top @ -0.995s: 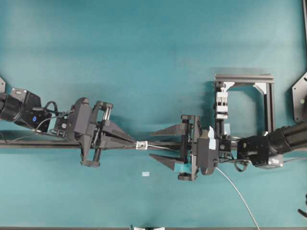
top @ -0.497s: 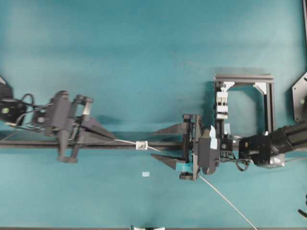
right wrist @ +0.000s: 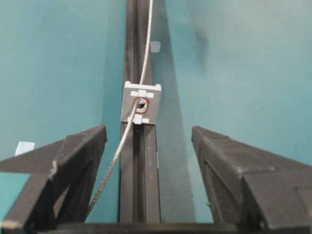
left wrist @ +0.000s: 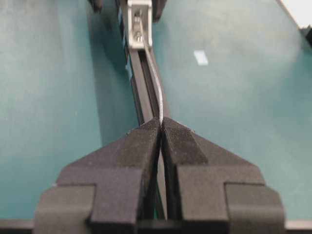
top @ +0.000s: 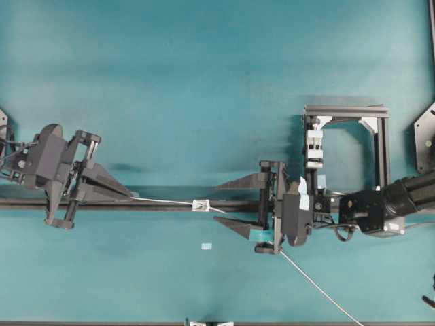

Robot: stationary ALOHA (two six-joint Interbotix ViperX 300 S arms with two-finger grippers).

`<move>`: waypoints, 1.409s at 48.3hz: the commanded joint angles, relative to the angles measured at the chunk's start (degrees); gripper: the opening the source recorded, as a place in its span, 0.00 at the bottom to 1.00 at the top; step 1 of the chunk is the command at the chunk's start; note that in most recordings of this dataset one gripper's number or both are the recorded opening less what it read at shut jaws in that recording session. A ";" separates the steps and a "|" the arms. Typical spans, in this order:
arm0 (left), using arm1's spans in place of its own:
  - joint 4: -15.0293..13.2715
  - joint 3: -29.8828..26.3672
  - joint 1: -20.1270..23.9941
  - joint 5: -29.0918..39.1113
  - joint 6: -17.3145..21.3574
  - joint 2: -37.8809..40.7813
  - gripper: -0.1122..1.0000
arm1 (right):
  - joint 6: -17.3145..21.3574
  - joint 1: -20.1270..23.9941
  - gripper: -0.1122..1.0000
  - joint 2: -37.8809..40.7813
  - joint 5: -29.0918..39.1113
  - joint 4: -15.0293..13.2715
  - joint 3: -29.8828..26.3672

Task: Insert the wire through the hole in the metal fitting marked with a red label. (retake)
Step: 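Open the right gripper and pull the wire leftward with the left gripper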

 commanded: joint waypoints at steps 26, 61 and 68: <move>0.53 3.69 -0.44 2.02 -0.18 -6.86 0.01 | 0.00 -0.18 0.81 -2.20 -0.44 -0.09 -0.26; 0.53 2.29 1.14 9.40 -7.38 -6.24 0.01 | -0.26 -0.18 0.81 -2.55 -0.62 -0.18 -0.18; 0.53 2.11 1.23 11.34 -8.79 -7.47 0.08 | -0.26 -0.18 0.81 -2.55 -0.53 -0.18 -0.26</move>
